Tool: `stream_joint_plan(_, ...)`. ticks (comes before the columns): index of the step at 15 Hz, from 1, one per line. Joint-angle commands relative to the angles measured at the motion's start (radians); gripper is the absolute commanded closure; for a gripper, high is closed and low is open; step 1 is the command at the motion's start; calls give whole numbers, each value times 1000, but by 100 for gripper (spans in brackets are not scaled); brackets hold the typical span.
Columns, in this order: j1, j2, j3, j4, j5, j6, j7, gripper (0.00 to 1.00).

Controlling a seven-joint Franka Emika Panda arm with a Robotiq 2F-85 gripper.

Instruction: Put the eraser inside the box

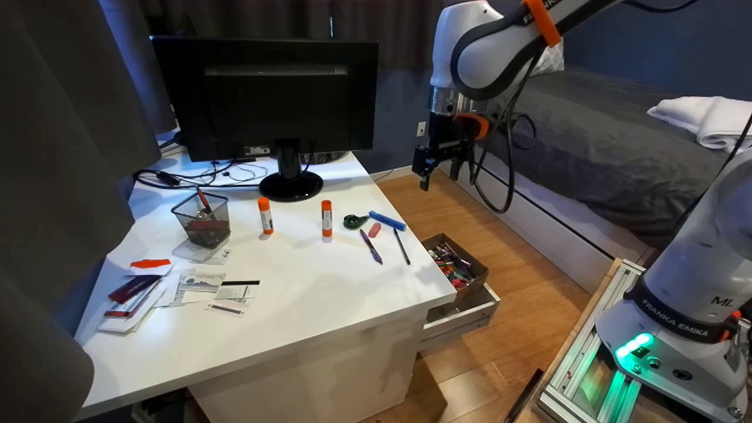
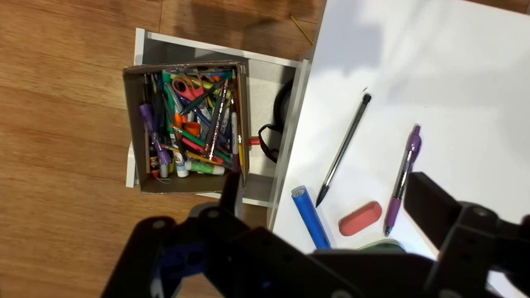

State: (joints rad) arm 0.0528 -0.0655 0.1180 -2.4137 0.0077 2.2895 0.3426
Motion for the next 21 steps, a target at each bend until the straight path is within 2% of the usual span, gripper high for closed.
stream_joint_plan(1, 11, 24, -10, 2, 2, 24, -2, 0)
stream_joint_plan(6, 19, 76, -12, 19, 3, 60, -4, 0)
stream_joint_plan(7, 10, 105, -20, 57, 87, 22, 18, 0)
stream_joint_plan(10, 9, 192, -28, 115, 208, 18, 49, 0)
stream_joint_plan(16, 31, 321, -42, 194, 316, 51, 271, 0)
stream_joint_plan(21, 41, 376, -62, 229, 345, 49, 491, 0)
